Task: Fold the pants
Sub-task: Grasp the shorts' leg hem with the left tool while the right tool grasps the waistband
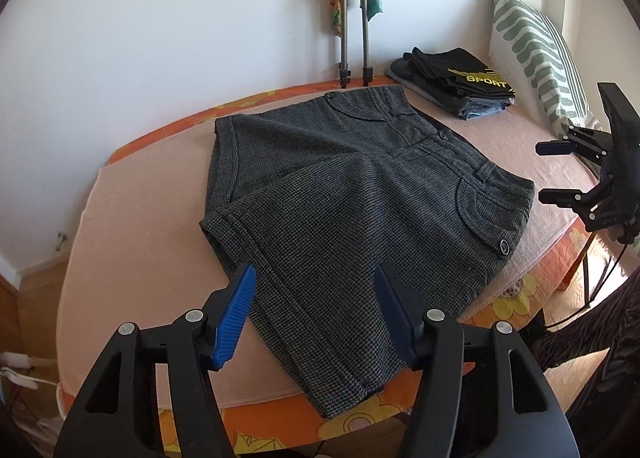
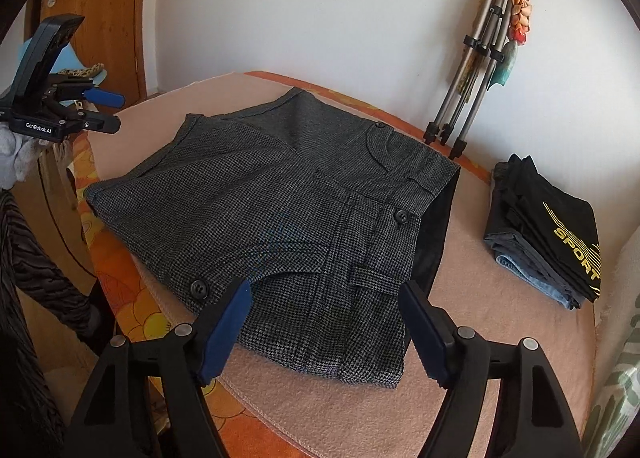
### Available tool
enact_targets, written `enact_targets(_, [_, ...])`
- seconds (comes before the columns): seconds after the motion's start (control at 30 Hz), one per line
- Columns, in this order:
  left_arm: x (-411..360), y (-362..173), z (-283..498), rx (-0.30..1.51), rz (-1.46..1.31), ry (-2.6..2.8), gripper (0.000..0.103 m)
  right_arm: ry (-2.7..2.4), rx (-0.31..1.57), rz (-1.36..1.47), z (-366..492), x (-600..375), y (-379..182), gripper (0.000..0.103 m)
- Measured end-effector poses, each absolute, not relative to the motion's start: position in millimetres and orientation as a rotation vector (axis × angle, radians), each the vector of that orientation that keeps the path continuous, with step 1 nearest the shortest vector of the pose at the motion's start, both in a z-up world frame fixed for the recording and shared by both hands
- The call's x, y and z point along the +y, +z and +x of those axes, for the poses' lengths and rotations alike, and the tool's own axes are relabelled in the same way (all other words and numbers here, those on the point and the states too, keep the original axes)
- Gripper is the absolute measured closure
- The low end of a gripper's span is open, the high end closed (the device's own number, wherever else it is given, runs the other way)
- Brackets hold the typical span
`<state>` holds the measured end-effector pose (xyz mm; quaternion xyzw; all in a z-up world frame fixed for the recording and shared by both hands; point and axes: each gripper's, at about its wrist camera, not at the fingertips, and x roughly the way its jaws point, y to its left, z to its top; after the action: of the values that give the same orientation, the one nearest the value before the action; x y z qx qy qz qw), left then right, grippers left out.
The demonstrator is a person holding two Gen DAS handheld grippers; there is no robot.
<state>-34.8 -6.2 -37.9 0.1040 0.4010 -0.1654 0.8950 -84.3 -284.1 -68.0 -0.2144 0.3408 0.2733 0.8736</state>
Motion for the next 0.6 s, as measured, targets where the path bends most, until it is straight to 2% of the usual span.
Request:
enact_targets(0.2, [-20.9,-56.1,-57.1,0.94,0.323,-0.444,0.047,0.65,0.782,-0.523,-90.7,-277.6,-90.7,0.026])
enact_targets(0.37, [-21.8,-69.0,-69.3,1.003,0.358,-0.476,0.048,0.69,0.827,-0.574,-90.7,-269.3,-109.5,0.031])
enact_targets(0.47, [-21.9,-81.2,-72.9,1.035,0.386,-0.479,0.057,0.712,0.839,-0.604,-91.2,-261.6,-118.0,0.031])
enact_targets(0.6, [-18.9,-91.0,-74.6,1.057,0.401,-0.475,0.062,0.709,0.85,-0.651,-91.0,-253.0,-127.4,0.035])
